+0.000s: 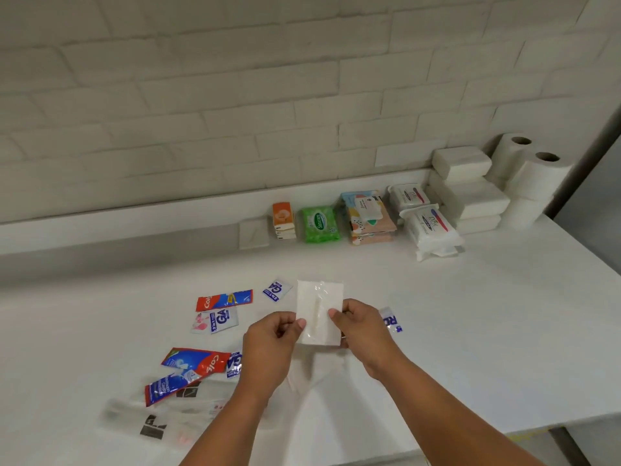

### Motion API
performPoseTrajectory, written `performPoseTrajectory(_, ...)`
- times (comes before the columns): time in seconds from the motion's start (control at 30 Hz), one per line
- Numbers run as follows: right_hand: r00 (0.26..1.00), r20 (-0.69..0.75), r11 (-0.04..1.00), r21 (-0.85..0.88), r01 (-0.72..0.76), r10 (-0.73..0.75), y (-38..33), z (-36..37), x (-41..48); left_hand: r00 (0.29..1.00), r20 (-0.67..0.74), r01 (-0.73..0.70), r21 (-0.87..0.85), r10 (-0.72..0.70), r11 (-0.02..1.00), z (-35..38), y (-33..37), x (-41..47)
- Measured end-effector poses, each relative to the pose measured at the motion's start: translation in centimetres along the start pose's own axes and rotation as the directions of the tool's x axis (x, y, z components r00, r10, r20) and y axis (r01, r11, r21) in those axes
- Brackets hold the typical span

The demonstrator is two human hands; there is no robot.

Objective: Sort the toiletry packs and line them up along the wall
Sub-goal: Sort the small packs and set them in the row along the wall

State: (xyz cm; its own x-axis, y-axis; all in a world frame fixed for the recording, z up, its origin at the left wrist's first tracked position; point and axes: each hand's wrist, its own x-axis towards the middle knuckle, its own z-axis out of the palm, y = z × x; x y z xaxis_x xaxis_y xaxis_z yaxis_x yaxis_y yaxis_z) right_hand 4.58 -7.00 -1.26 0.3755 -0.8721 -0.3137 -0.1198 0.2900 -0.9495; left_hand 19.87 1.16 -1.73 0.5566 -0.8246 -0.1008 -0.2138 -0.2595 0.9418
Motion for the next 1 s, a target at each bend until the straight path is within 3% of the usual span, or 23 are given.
performPoseTrajectory(0.23,1.0,-0.007,0.989,-0.151,0.006,-0.008,-2.1,6.4,5.9,0.999,0.018,0.035,-0.061,-0.034,0.998,-5.4,-0.3,6.8)
performPoseTrajectory(0.57,0.993,-0.121,0.994,-0.108,-0.031,0.018,-3.8,14.5,17.4,0.992,0.04,0.117,-0.043,-0.116,0.992,-10.6,-3.0,22.3)
performPoseTrajectory(0.77,0.978,-0.157,0.849,-0.527,0.031,-0.133,-3.9,16.8,22.4,0.984,0.029,0.177,-0.04,-0.176,0.983,-11.0,-4.6,30.2)
performPoseTrajectory(1.0,0.997,-0.041,0.726,-0.688,0.018,-0.064,-4.2,18.0,24.1,0.971,0.028,0.236,0.01,-0.236,0.972,-10.3,-5.7,34.5)
